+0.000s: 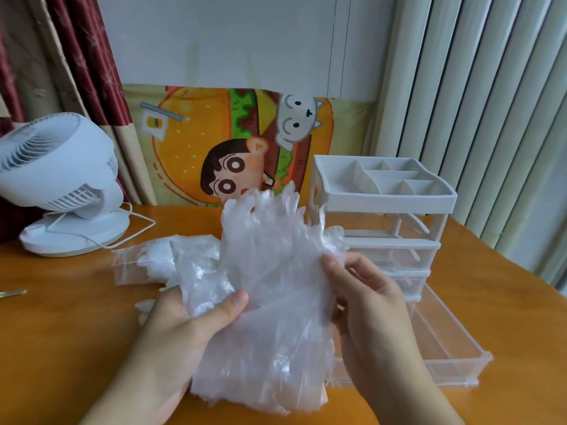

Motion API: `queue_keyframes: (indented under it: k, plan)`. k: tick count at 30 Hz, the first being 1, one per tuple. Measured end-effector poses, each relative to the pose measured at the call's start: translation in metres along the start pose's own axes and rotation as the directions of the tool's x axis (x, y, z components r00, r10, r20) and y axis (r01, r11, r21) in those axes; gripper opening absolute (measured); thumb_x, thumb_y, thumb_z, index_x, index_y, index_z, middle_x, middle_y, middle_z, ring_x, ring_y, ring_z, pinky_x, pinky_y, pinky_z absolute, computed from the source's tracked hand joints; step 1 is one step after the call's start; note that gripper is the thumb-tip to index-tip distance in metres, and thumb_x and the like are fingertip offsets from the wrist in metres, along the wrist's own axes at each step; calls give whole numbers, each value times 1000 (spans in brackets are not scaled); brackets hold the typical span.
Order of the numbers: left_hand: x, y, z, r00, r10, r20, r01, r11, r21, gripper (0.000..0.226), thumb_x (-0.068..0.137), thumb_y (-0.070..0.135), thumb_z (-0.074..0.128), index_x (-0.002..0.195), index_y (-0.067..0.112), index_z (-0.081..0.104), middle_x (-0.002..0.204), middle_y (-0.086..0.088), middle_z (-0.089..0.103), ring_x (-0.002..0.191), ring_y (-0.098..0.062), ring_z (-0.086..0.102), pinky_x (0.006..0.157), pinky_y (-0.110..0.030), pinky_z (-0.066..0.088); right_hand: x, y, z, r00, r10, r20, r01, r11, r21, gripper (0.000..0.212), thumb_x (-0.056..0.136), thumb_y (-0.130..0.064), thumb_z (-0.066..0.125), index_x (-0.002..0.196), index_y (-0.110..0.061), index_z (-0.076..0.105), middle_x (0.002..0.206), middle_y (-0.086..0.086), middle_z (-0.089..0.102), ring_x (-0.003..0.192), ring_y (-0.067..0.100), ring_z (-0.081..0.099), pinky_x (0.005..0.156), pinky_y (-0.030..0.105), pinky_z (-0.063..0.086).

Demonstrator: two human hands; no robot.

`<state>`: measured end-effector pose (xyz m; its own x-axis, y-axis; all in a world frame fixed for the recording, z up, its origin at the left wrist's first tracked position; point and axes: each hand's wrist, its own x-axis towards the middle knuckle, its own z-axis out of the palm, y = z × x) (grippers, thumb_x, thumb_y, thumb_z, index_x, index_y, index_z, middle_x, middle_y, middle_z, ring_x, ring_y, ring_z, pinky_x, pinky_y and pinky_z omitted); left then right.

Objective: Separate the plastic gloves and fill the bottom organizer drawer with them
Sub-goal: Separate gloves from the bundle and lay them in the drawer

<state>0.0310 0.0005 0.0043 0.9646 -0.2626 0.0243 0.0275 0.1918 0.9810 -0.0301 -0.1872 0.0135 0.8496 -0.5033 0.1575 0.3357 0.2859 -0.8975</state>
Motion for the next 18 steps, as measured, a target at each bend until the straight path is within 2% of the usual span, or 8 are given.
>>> queue_keyframes:
  k: [2,5,7,9,12,14,16,18]
  plan:
    - [-1,0,1,1000,11,-8,-10,1000,9,27,82,11,78,109,13,78,104,-12,80,95,-32,78,90,-49,57,0,-3,-1,998,-10,-57,9,1000,-4,29,100,-23,68,79,-3,68,76,13,59,61,24,53,48,25,44]
    - [-1,-2,1,1000,18,-16,-17,999,30,21,82,11,78,103,14,81,103,-12,80,96,-32,78,93,-52,56,-2,1,2,997,11,-77,-12,1000,-20,42,105,-31,60,97,9,64,86,17,62,74,30,56,59,36,46]
    - [1,-3,0,1000,9,-20,-9,1000,28,23,83,12,79,106,14,80,104,-12,80,96,-33,77,94,-54,56,-2,4,1,994,18,-108,-23,999,-37,41,107,-31,57,96,9,64,86,17,63,75,29,57,62,39,44]
    - [2,-3,-1,1000,-4,-26,4,1000,26,27,83,15,80,110,15,78,105,-11,80,97,-33,77,94,-56,56,-1,2,-1,986,5,-166,-14,998,-56,39,108,-25,54,88,7,62,81,16,59,68,27,54,56,36,44]
    - [2,-3,-3,1000,-1,-30,2,999,32,29,82,17,80,111,16,78,106,-9,80,97,-33,77,95,-56,56,0,-2,-2,986,-24,-168,23,1000,-8,31,106,-23,57,79,-9,64,72,9,60,61,22,53,51,30,44]
    - [3,-4,-4,1000,4,-19,-3,999,45,29,83,17,80,112,16,78,107,-9,80,98,-32,77,95,-56,56,0,-2,-2,993,-76,-93,76,997,-1,18,94,-37,68,95,-19,68,83,0,65,73,17,60,65,32,47]
    - [3,-5,-5,1000,18,-4,-17,997,71,27,82,16,80,109,16,79,105,-10,80,98,-32,77,95,-55,56,0,0,-4,987,-156,-45,151,984,-98,32,82,-43,71,112,-36,70,102,-3,63,92,13,61,83,34,46]
    - [3,-5,-5,999,47,16,-49,990,132,21,81,17,81,102,19,81,101,-8,80,96,-29,78,92,-53,57,3,-1,-8,973,-228,-24,215,946,-241,38,82,-46,69,119,-38,71,116,-7,65,108,11,62,94,34,47]
